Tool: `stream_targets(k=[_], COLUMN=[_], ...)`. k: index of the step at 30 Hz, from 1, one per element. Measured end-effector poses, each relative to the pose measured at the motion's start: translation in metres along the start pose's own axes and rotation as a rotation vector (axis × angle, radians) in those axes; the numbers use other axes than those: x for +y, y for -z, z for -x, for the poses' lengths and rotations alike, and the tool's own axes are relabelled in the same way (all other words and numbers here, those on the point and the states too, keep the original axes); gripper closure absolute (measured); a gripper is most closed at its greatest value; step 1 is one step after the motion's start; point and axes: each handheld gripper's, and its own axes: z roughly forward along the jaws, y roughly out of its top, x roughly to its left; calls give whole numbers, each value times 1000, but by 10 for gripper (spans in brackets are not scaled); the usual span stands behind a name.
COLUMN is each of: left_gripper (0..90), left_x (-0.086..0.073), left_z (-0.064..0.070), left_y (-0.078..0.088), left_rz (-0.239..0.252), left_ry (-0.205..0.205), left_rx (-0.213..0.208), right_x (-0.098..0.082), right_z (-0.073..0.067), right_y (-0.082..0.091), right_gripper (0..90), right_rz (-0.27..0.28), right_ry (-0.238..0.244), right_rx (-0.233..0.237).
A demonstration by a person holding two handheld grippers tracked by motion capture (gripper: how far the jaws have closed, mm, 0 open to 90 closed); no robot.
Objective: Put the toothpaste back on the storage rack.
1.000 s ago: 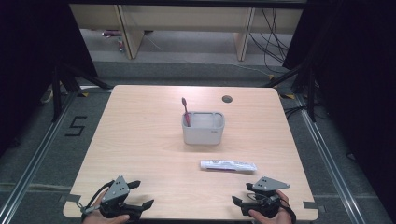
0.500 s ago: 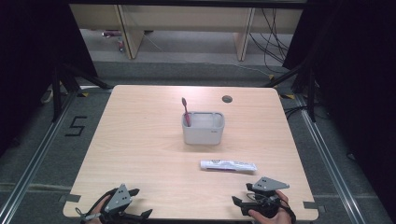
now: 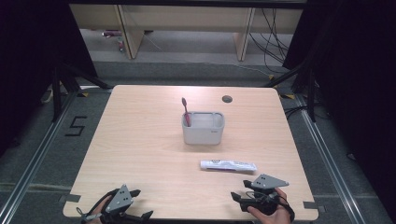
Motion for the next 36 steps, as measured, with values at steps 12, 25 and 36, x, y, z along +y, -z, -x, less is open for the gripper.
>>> stream_targets(k=[12,25,36], left_gripper=[171,173,174], left_x=[0,-1,-2], left_z=[1,-1,1], left_y=[1,4,2], left_rz=[17,15,28], left_ry=[13,-5,13], left_rx=[15,24,21], right_x=[19,47,68], right_z=[2,-6,-8], right_y=[-3,-35,-62], right_gripper=[738,900,900], right_rz=[80,63,45], right_ry=[107,186,192], right_rx=[-21,-48,-53])
